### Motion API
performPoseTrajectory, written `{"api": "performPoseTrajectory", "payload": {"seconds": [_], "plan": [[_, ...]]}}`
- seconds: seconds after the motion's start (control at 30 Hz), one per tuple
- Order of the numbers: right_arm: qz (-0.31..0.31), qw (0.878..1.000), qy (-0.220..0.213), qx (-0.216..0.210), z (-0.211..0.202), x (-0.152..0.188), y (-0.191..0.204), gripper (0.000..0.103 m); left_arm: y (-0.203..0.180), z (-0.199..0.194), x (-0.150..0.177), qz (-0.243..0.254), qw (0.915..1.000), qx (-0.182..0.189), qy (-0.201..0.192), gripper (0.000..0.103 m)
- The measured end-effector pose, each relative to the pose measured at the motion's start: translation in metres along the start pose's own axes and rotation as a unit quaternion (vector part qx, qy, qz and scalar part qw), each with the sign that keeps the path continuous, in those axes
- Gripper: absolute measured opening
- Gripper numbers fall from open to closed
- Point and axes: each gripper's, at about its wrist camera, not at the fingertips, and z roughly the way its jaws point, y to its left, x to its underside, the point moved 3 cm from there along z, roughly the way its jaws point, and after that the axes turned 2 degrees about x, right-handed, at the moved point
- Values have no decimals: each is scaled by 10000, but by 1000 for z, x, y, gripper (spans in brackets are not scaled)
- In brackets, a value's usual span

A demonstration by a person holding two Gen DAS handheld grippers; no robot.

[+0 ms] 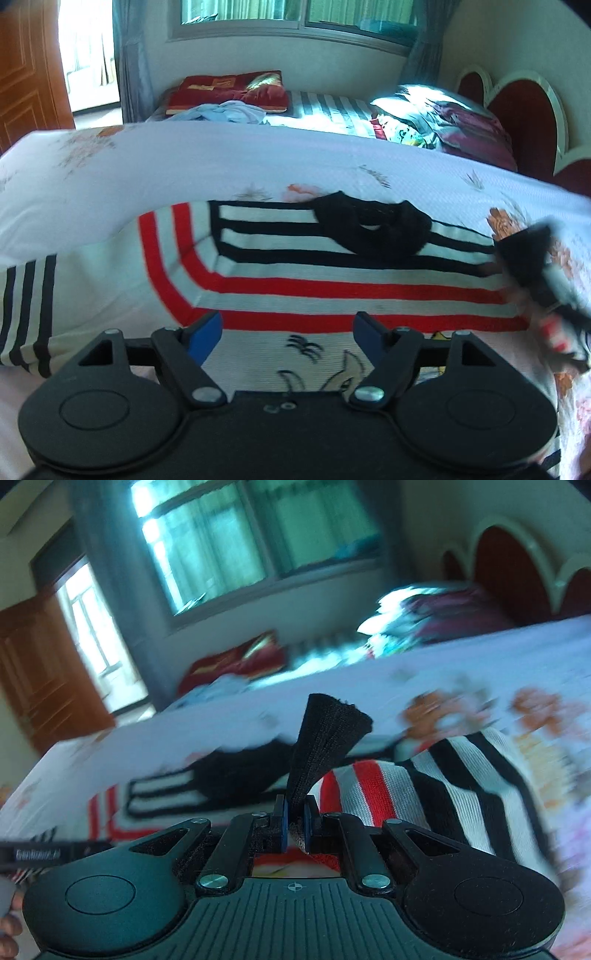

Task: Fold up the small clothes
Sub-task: 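Lift the cuff with the right tool and fold the sleeve across the sweater body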

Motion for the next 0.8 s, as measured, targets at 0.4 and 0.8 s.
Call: {"api": "performPoseTrajectory", "payload": {"seconds": [0.4, 0.8], "plan": [[-298, 9991, 279, 98, -2, 46, 29, 52, -17, 38, 13, -148, 9914, 1174, 562, 82], [124, 9857, 307, 1650, -46, 65, -75, 52, -41, 74, 23, -257, 9863, 1539, 526, 8]]}}
